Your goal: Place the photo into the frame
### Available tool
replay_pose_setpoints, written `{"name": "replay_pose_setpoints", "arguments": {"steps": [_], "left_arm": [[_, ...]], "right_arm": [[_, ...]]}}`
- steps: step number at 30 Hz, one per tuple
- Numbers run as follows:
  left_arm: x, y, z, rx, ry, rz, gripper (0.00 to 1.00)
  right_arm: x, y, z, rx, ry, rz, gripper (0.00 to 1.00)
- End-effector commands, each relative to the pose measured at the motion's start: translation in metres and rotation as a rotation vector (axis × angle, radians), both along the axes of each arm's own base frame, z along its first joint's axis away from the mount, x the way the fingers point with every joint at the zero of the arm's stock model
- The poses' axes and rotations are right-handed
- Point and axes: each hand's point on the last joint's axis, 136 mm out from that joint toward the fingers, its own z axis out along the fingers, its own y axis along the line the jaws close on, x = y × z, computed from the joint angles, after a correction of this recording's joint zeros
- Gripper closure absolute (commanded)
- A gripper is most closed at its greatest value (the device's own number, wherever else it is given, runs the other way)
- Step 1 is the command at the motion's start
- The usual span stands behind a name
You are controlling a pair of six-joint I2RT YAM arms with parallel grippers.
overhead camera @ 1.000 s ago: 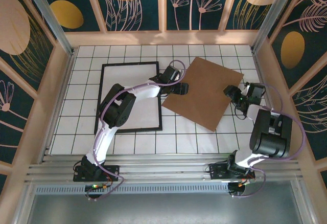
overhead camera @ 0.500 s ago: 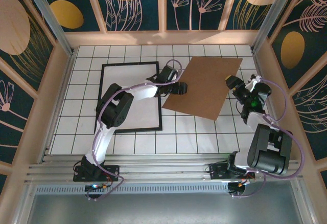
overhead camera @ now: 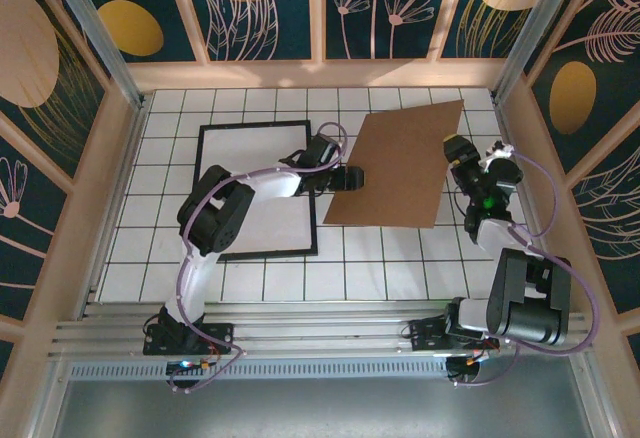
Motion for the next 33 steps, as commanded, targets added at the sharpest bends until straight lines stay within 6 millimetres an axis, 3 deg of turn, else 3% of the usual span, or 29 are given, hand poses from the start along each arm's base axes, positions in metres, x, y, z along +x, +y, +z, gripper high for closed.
{"name": "replay_pose_setpoints", "arguments": {"steps": [1, 10, 22, 33], "left_arm": [[-0.027, -0.036, 0.039, -0.150, 0.004, -0.117, 0.20], [-0.029, -0.039, 0.046, -0.175, 0.001, -0.126, 0.20], [-0.030, -0.041, 0.049, -0.185, -0.002, -0.134, 0.20], [-0.029, -0.042, 0.052, -0.187, -0.006, -0.139, 0.20]], "right_arm": [[0.008, 0.014, 0.010, 0.089, 0.017, 0.007, 0.36], [0.015, 0.014, -0.002, 0.233, 0.111, -0.042, 0.38], [0.011, 0.023, -0.020, 0.404, 0.224, 0.036, 0.39], [0.005, 0.010, -0.026, 0.455, 0.261, 0.090, 0.40]]}}
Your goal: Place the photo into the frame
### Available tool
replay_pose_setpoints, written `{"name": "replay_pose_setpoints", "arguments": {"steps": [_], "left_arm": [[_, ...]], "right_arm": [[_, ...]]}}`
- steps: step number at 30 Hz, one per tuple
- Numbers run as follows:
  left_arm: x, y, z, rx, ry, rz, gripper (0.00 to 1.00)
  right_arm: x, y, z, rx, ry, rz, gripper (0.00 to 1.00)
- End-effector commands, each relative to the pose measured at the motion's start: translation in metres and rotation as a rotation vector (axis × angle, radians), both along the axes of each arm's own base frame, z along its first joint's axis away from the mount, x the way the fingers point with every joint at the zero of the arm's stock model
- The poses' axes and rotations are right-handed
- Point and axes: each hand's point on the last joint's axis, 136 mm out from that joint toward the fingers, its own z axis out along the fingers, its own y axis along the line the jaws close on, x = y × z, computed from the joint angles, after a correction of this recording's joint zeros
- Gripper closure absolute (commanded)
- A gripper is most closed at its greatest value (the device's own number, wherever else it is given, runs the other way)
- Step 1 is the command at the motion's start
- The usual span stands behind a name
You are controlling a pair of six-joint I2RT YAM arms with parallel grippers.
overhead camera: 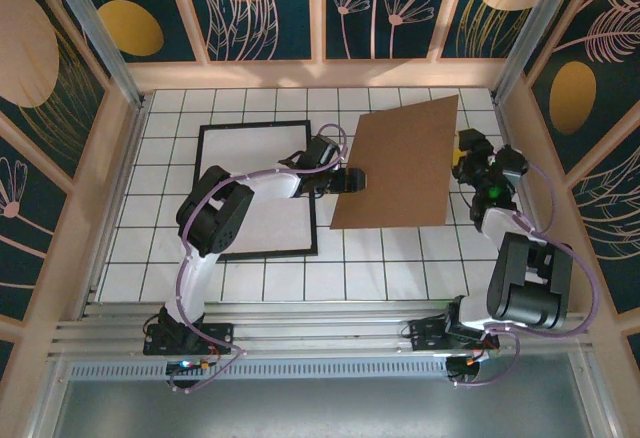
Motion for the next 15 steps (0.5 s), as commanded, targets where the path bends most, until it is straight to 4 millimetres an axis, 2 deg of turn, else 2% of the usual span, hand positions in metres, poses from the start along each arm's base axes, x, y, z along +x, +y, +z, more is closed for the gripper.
{"name": "replay_pose_setpoints", "arguments": {"steps": [1, 15], "left_arm": [[-0.020, -0.037, 0.049, -0.151, -0.045, -0.117, 0.20], [-0.020, -0.037, 0.047, -0.139, -0.042, -0.122, 0.20]], "right_arm": [[-0.013, 0.027, -0.019, 0.062, 0.074, 0.173, 0.40], [-0.015, 0.039, -0.022, -0.179, 0.033, 0.522, 0.43]]}}
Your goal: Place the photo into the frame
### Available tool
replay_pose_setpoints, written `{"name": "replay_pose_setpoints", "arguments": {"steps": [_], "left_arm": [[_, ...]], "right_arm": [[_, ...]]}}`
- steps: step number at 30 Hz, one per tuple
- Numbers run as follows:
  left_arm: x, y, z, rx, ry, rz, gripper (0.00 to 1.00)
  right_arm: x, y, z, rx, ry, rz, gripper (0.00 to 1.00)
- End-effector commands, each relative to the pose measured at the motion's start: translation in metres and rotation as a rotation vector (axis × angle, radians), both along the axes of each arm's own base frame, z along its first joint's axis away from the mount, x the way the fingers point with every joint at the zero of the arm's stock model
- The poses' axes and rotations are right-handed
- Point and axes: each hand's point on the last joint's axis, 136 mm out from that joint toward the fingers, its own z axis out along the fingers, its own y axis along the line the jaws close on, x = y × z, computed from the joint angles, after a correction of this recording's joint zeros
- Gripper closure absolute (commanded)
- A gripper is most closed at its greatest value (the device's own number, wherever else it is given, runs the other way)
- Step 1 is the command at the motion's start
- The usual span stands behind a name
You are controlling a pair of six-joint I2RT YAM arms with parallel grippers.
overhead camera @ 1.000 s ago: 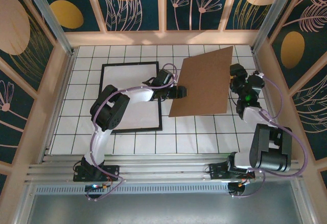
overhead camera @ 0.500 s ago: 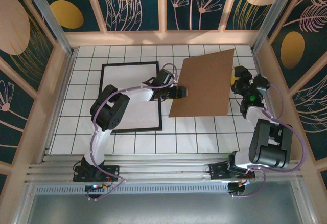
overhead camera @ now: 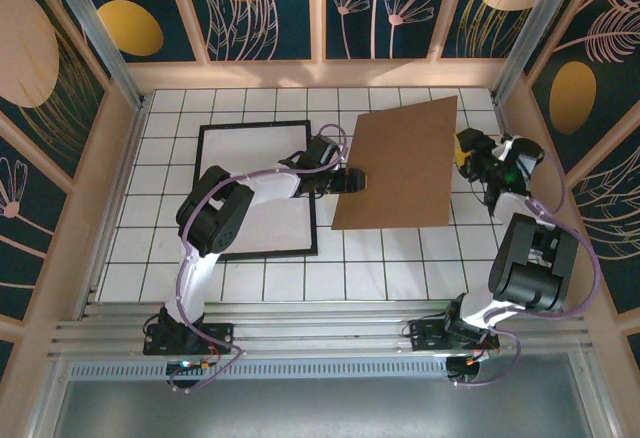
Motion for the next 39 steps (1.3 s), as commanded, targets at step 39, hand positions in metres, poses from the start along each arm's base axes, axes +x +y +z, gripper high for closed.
{"name": "replay_pose_setpoints", "arguments": {"steps": [39], "left_arm": [[-0.024, -0.039, 0.056, -0.180, -0.047, -0.134, 0.20]], "right_arm": [[-0.016, 0.045, -0.006, 0.029, 0.127, -0.046, 0.46]]}}
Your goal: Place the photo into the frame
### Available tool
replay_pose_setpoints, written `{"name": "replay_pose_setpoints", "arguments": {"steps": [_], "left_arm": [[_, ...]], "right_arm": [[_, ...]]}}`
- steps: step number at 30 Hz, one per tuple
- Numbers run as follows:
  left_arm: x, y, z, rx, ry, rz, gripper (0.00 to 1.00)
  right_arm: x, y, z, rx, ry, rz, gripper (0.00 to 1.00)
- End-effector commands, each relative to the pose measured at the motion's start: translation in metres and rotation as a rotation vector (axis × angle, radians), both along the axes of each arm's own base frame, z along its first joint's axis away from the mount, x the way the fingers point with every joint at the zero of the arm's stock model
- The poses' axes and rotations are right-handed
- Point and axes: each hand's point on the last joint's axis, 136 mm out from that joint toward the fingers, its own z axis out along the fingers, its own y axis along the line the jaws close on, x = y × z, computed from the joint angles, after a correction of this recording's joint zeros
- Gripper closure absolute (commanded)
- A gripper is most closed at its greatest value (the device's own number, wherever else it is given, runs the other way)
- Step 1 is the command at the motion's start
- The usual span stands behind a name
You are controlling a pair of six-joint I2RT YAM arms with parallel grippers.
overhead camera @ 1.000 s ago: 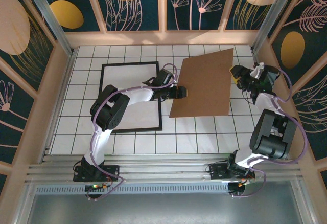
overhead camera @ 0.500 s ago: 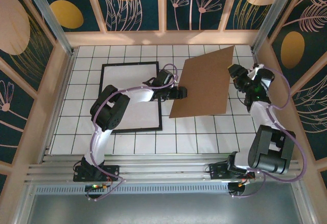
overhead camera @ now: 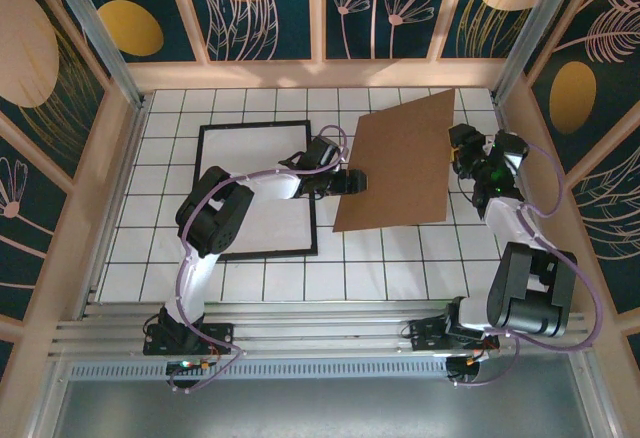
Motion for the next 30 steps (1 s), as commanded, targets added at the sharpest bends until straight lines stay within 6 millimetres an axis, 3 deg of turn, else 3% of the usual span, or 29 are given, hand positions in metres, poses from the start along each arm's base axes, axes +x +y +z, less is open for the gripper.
{"name": "replay_pose_setpoints", "arguments": {"steps": [1, 8, 14, 22, 26, 30], "left_arm": [[-0.018, -0.037, 0.055, -0.166, -0.069, -0.123, 0.20], [-0.018, -0.037, 0.054, -0.160, -0.072, -0.130, 0.20], [-0.018, -0.037, 0.051, -0.148, -0.075, -0.131, 0.20], [-0.011, -0.031, 0.049, -0.106, -0.101, -0.114, 0.18], [-0.003, -0.020, 0.065, -0.075, -0.162, -0.076, 0.15], [0.010, 0.010, 0.098, -0.069, -0.251, 0.007, 0.11]], "right_arm": [[-0.011, 0.027, -0.026, 0.088, 0.107, 0.135, 0.46], [-0.015, 0.020, -0.037, -0.002, 0.149, 0.241, 0.47], [-0.018, -0.005, -0.043, -0.192, 0.203, 0.262, 0.56], [-0.021, -0.020, -0.053, -0.288, 0.238, 0.285, 0.89], [-0.020, -0.026, -0.033, -0.295, 0.186, 0.271, 1.00], [-0.017, -0.022, 0.015, -0.252, 0.034, 0.265, 1.00]]}}
